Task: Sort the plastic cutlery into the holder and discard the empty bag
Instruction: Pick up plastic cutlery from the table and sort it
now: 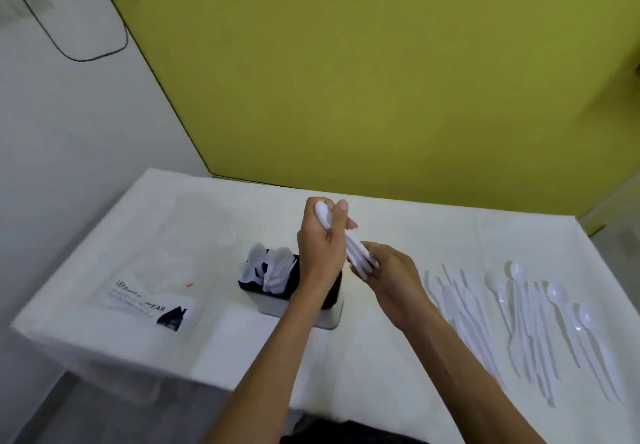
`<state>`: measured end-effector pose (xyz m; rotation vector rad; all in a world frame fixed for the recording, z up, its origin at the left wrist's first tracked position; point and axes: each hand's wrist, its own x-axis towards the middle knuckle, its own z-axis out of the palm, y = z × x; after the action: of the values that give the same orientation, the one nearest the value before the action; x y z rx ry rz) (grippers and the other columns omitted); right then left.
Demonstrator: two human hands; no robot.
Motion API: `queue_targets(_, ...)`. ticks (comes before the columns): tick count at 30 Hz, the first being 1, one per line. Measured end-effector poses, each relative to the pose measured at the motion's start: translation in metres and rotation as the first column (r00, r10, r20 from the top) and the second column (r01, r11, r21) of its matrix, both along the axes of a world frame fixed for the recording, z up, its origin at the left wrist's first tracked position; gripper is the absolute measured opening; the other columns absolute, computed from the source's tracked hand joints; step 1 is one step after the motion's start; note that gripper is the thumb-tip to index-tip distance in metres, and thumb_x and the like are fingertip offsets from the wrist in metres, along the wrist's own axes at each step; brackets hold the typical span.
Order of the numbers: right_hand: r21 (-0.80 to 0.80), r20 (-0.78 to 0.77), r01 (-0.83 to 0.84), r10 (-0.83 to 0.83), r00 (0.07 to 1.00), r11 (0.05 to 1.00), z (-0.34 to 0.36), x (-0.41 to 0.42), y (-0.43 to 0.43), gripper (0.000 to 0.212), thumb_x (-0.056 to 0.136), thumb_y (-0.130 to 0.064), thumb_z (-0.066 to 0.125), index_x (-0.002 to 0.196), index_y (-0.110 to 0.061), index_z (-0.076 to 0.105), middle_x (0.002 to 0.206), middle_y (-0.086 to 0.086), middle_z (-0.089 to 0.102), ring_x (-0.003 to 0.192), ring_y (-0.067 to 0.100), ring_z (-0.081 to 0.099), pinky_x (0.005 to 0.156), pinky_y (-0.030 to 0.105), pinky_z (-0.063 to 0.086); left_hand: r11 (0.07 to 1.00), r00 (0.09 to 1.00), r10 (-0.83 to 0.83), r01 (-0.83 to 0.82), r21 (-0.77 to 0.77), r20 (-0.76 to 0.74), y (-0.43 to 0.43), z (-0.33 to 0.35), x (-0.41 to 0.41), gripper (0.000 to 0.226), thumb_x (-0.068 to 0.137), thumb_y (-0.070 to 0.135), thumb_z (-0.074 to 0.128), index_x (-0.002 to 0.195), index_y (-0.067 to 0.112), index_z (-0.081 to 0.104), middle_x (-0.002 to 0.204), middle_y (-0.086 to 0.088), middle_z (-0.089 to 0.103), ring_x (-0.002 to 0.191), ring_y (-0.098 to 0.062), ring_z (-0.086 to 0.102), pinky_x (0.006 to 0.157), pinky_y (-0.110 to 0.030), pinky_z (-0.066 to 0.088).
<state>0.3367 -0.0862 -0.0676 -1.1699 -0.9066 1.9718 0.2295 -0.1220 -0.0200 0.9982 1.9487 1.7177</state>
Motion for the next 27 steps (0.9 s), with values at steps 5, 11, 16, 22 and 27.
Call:
queue_targets(5, 0.493, 0.520, -0.275, -0.026, 0.854, 0.826, 0.002, -0.044, -0.035, 0.024, 0.102, -0.020, 0.044, 0.115, -0.020, 0.065, 0.113, -0.015, 0.064, 0.102, 0.007, 0.058, 0.094, 0.029, 0.046, 0.977, 0.985, 0.174, -0.170, 0.132, -0.019, -0.041, 0.031, -0.083, 0.020, 0.104, 0.033, 0.052, 0.090, 0.019, 0.047, 0.066, 0.009, 0.062, 0.068, -0.013, 0.061, 0.071, -0.028, 0.050)
queue_targets(11, 0.675, 0.630, -0.451, -0.137, 0.765, 0.583, -0.041, -0.063, -0.055, 0.015, 0.088, -0.005, 0.037, 0.076, -0.012, 0.042, 0.079, 0.001, 0.049, 0.076, 0.025, 0.046, 0.067, 0.041, 0.043, 0.951, 0.958, 0.285, -0.280, 0.129, -0.018, -0.076, 0.017, -0.142, 0.016, 0.104, 0.032, 0.051, 0.093, 0.021, 0.047, 0.070, 0.004, 0.061, 0.068, -0.011, 0.060, 0.071, -0.025, 0.049)
queue_targets(16, 0.676, 0.668, -0.470, -0.201, 0.717, 0.567, -0.043, -0.065, -0.058, 0.019, 0.092, 0.001, 0.041, 0.077, -0.012, 0.044, 0.082, -0.002, 0.048, 0.080, 0.019, 0.042, 0.070, 0.026, 0.033, 0.976, 0.974, 0.220, -0.219, 0.022, -0.063, -0.083, -0.012, -0.139, 0.023, 0.104, 0.035, 0.051, 0.097, 0.014, 0.047, 0.070, 0.006, 0.063, 0.068, -0.010, 0.062, 0.069, -0.025, 0.049)
queue_targets(22, 0.664, 0.689, -0.484, -0.213, 0.693, 0.570, -0.047, -0.066, -0.058, 0.018, 0.097, -0.003, 0.043, 0.085, -0.016, 0.048, 0.091, -0.005, 0.051, 0.089, 0.014, 0.041, 0.075, 0.020, 0.030, 0.985, 0.982, 0.149, -0.157, -0.070, -0.113, -0.088, -0.030, -0.138, 0.021, 0.103, 0.035, 0.051, 0.099, 0.015, 0.047, 0.084, 0.005, 0.070, 0.075, -0.002, 0.065, 0.068, -0.020, 0.047)
queue_targets(27, 0.685, 0.675, -0.470, -0.244, 0.696, 0.557, -0.049, -0.067, -0.060, 0.022, 0.097, -0.003, 0.043, 0.088, -0.024, 0.043, 0.094, -0.009, 0.048, 0.090, 0.011, 0.038, 0.075, 0.017, 0.027, 0.989, 0.962, -0.037, -0.005, -0.150, -0.271, -0.085, -0.044, -0.146, 0.008, 0.102, 0.035, 0.053, 0.105, 0.028, 0.052, 0.101, 0.005, 0.065, 0.093, -0.019, 0.059, 0.080, -0.030, 0.047)
